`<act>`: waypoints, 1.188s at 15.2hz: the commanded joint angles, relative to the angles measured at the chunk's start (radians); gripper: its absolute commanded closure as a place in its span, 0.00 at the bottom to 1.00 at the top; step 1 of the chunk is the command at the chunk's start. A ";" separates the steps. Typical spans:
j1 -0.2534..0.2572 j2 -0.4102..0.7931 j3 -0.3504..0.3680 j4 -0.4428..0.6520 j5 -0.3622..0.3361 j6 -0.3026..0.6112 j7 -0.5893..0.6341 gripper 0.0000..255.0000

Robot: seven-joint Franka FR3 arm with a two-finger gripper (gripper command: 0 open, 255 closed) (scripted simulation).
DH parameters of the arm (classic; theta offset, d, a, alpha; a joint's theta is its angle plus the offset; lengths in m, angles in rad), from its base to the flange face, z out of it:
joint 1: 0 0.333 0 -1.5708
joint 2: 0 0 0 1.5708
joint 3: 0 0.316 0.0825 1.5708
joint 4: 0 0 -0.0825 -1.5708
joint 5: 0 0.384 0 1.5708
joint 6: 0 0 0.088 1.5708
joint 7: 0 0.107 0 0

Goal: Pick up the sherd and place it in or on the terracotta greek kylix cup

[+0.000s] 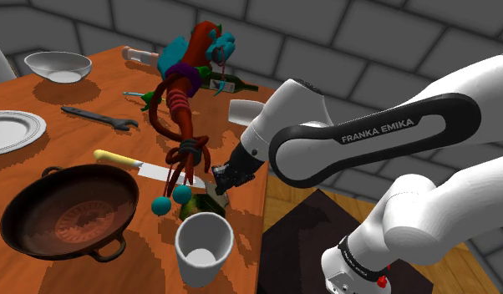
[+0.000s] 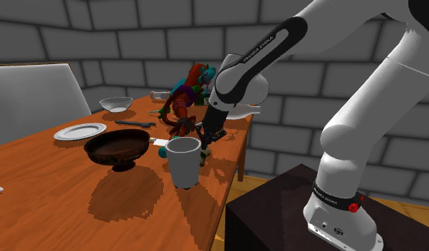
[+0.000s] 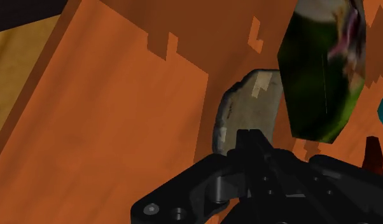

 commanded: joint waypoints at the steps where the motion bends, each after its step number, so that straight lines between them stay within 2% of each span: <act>1: 0.000 0.000 0.000 0.000 0.000 0.000 0.000 1.00; 3: 0.000 0.000 0.000 0.000 0.000 0.000 0.000 1.00; 4: 0.000 0.000 0.000 0.000 0.000 0.000 0.000 0.00; 5: -0.101 0.005 0.088 0.075 -0.189 -0.097 0.151 0.00; 6: -0.198 0.025 0.181 0.164 -0.346 -0.201 0.271 0.00; 7: -0.211 0.025 0.193 0.172 -0.352 -0.209 0.276 0.00; 14: -0.260 0.133 0.252 0.146 -0.408 -0.082 0.319 0.00; 18: -0.260 0.133 0.252 0.146 -0.408 -0.082 0.319 0.00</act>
